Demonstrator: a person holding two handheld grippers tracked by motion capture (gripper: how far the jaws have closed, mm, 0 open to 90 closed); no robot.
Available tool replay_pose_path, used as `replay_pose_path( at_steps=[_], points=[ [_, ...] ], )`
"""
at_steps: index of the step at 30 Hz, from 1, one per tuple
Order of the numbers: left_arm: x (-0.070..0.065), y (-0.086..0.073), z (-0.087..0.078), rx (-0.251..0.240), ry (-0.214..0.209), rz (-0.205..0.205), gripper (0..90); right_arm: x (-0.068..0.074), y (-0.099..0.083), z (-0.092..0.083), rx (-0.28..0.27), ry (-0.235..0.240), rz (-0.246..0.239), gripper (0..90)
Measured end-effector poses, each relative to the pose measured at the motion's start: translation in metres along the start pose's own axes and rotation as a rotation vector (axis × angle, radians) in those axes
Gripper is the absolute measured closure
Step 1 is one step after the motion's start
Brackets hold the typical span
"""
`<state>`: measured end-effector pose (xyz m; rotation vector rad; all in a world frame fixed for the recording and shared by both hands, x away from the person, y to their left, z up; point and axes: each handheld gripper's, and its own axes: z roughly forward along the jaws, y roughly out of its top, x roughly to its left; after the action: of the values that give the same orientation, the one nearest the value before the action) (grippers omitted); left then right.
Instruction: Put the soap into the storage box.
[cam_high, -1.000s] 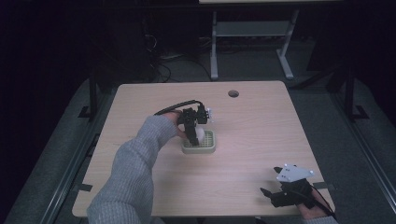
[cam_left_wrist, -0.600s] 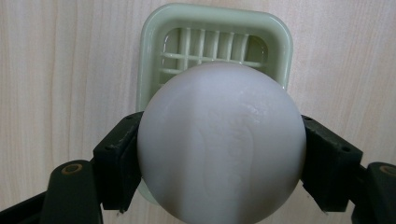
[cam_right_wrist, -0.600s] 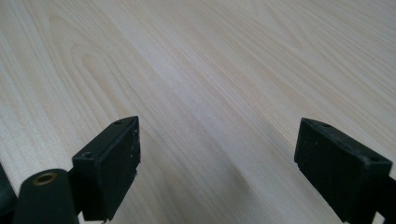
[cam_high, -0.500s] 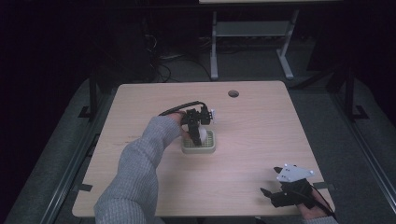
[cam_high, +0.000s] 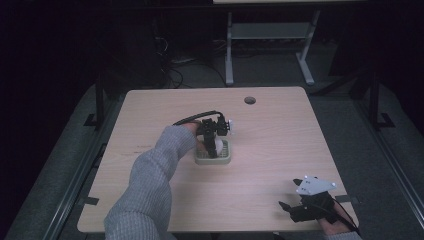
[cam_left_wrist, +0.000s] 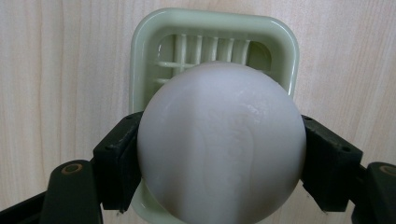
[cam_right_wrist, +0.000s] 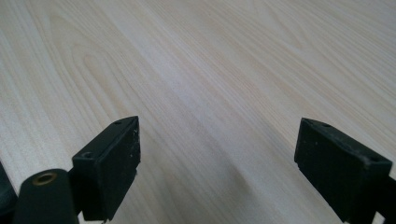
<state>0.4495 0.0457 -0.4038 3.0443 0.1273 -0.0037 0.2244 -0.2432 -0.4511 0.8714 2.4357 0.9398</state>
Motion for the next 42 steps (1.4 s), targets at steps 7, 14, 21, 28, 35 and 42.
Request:
replay_pose_path(
  at_steps=[7, 14, 21, 28, 35, 42],
  points=[
    [0.0006, 0.0007, 0.0029, 0.015, -0.004, 0.005, 24.3, 0.0001, 0.0, 0.0, 0.0, 0.001, 0.0, 13.9],
    [0.0003, 0.0012, 0.0049, 0.01, -0.011, -0.006, 24.3, 0.0, 0.0, 0.0, 0.0, 0.001, -0.001, 13.9],
    [0.0017, 0.0008, 0.005, 0.012, -0.017, -0.011, 24.2, 0.0001, 0.0, 0.0, 0.001, 0.001, -0.001, 13.9],
    [0.002, 0.0003, 0.005, 0.019, -0.008, -0.016, 24.1, 0.0003, 0.0001, -0.0001, 0.0, 0.002, 0.0, 13.9],
    [0.0011, 0.0002, 0.007, 0.032, -0.009, -0.014, 24.0, 0.0007, 0.0003, 0.0001, 0.001, 0.002, 0.0, 13.9],
    [0.0012, -0.0007, 0.0038, 0.022, -0.005, -0.013, 23.9, 0.0007, 0.0003, 0.0001, 0.001, 0.002, -0.001, 13.9]
  ],
)
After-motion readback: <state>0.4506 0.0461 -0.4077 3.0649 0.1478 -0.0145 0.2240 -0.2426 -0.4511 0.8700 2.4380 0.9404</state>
